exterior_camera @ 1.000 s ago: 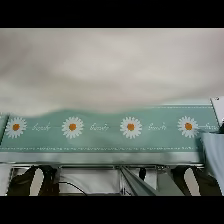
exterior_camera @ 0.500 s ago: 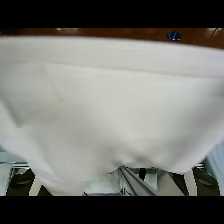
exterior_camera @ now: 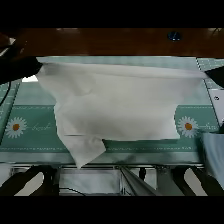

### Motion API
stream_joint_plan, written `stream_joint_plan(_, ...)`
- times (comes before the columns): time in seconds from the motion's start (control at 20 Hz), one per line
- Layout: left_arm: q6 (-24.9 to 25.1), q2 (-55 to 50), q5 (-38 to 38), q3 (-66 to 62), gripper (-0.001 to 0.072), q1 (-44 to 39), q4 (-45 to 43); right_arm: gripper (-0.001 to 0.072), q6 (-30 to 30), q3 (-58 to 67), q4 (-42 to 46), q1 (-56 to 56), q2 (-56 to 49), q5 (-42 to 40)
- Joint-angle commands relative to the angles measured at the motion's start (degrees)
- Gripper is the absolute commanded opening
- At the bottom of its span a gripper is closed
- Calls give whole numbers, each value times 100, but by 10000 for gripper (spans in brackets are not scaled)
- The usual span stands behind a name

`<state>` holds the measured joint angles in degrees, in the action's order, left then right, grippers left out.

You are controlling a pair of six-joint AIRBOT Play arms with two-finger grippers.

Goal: Fold the shirts.

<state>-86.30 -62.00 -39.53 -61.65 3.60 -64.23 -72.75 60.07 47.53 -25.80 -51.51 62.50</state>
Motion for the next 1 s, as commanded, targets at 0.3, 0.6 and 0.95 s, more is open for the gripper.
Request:
stream_joint_plan(0.3, -219, -3497, 590, -2398, 17, -474, 428, 36, 328, 1939, -855, 649, -4380, -863)
stream_joint_plan(0.6, -557, -4030, 302, -2496, 17, -461, 426, 36, -133, 2557, -798, 828, -5165, -986)
stream_joint_plan(0.95, 210, -3886, -2345, -3213, 18, -48, 424, 37, -48, 2605, -800, 442, -4957, 46)
